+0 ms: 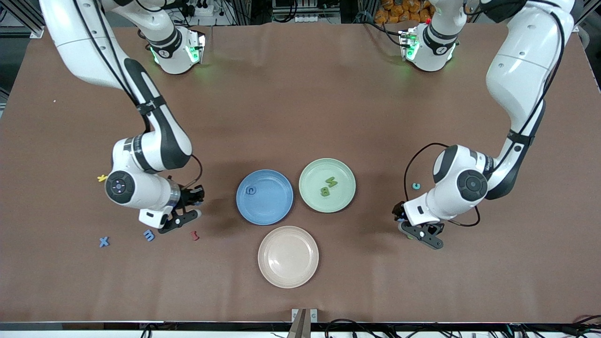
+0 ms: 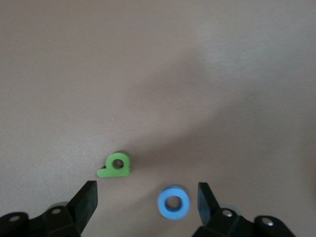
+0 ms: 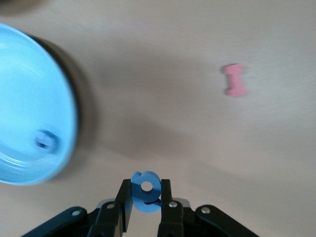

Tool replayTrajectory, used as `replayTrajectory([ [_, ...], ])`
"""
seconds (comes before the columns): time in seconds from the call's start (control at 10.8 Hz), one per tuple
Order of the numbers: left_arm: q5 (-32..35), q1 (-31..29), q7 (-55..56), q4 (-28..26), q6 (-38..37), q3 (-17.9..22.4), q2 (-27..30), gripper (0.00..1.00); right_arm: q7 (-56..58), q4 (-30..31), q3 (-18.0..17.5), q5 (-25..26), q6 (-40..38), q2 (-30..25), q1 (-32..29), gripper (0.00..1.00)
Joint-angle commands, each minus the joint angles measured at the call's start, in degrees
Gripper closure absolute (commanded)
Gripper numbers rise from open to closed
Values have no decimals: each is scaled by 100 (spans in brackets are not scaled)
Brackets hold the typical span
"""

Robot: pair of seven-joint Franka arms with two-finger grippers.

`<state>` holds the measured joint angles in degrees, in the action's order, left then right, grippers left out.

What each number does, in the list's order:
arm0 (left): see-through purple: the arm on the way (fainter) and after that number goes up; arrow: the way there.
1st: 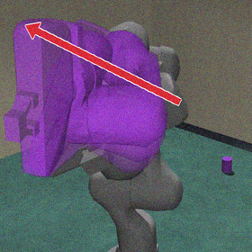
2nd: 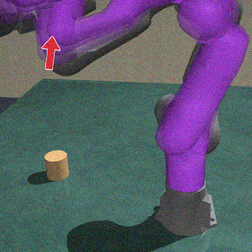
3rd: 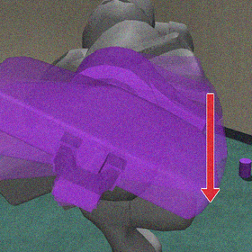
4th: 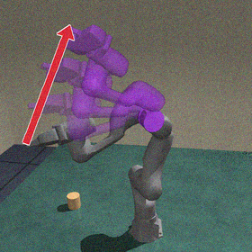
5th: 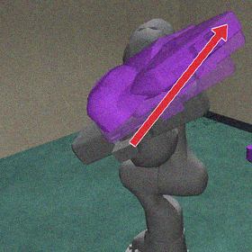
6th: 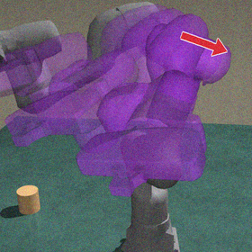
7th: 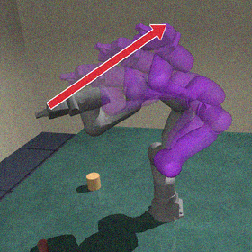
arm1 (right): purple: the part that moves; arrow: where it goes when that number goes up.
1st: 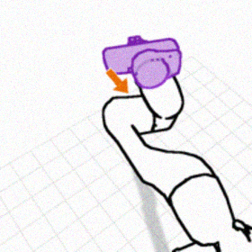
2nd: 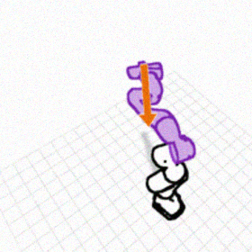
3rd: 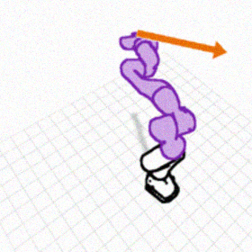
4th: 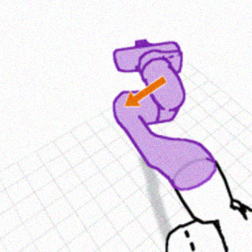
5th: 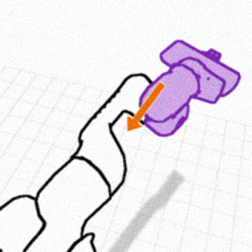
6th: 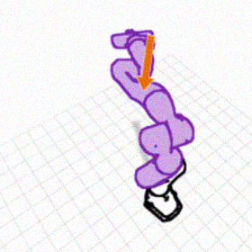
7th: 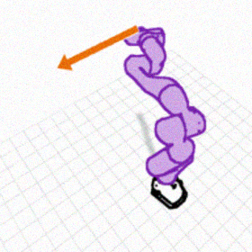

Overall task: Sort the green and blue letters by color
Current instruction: 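Release the blue e onto the blue plate with the right gripper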

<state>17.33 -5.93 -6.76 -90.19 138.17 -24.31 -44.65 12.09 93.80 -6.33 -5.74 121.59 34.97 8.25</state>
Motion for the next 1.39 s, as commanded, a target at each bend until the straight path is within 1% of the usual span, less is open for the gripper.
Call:
replayTrajectory([
  [0.0,-81,451,-132,747,-106,557,-500,16,-1397,-212,18,-689,-206,10,622,100],
  [0.19,-125,470,-98,801,-106,629,-553,20,-2356,-283,18,-928,-162,28,1027,100],
  [0.28,-134,470,-80,819,-106,646,-562,22,-2621,-405,26,-1025,-144,62,1212,100],
  [0.46,-134,452,-80,880,-106,664,-667,23,-2808,-468,26,-1052,-135,80,1293,100],
  [0.56,-134,461,-71,898,-106,664,-711,25,-2808,-468,26,-1061,-144,80,1293,46],
  [0.65,-134,461,-71,898,-106,664,-720,28,-2808,-468,26,-1052,-118,80,1302,0],
  [0.93,-142,470,69,880,-106,664,-764,32,-2747,-468,44,-1034,-118,80,1241,0],
  [1.02,-142,487,70,889,-106,664,-782,38,-2651,-468,79,-982,-118,89,1153,0],
  [1.11,-134,487,78,880,-106,664,-791,54,-2398,-468,88,-921,-118,133,926,0],
  [1.21,-142,487,79,889,-106,664,-791,70,-1786,-468,88,-842,-118,177,628,0],
  [1.3,-142,487,79,880,-114,664,-782,89,-1049,-468,88,-832,-118,221,364,0],
])
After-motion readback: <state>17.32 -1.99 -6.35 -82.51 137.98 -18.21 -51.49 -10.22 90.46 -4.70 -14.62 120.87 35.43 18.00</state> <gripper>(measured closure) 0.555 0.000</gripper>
